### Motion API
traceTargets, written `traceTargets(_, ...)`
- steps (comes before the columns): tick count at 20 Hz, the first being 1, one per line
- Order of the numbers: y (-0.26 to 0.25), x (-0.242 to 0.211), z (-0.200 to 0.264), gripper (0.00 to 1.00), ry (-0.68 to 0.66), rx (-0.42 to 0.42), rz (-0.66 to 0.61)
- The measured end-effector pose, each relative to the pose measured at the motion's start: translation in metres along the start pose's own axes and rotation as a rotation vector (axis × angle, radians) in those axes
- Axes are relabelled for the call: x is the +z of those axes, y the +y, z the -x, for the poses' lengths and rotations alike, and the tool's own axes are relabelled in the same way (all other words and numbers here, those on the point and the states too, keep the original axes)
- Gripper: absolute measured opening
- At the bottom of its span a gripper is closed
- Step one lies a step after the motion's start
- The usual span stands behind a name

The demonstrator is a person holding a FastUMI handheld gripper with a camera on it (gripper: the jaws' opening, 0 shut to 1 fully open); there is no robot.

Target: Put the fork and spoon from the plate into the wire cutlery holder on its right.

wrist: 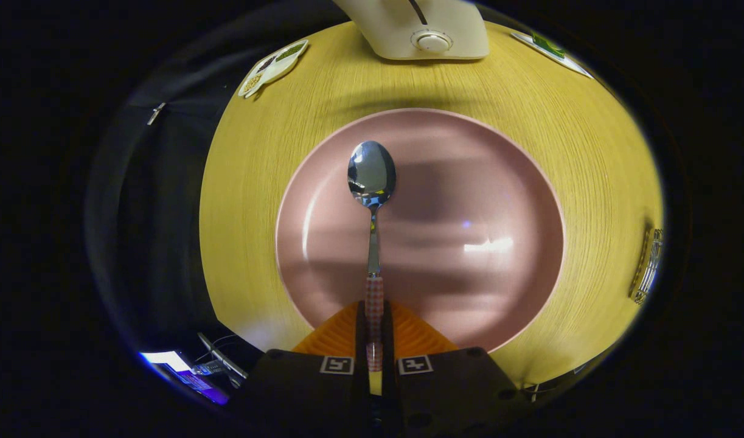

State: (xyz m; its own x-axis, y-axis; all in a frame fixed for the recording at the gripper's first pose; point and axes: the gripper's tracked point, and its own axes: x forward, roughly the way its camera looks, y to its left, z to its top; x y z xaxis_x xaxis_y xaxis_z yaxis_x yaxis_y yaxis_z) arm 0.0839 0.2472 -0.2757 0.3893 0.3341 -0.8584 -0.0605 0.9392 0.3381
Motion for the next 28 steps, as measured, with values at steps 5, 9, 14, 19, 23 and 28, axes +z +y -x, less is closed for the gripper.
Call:
traceTargets(5, -0.010, -0.002, 0.042, 0.11, -0.021, 0.055, 0.072)
traceTargets(9, -0.036, -0.013, 0.088, 0.11, -0.037, 0.068, 0.107)
traceTargets(14, -0.091, -0.021, 0.143, 0.11, -0.108, 0.019, 0.142)
traceTargets(19, -0.135, -0.039, 0.197, 0.11, -0.145, -0.011, 0.121)
traceTargets(23, -0.175, -0.058, 0.235, 0.11, -0.145, -0.046, 0.067)
traceTargets(28, -0.228, -0.071, 0.268, 0.11, -0.066, -0.125, 0.063)
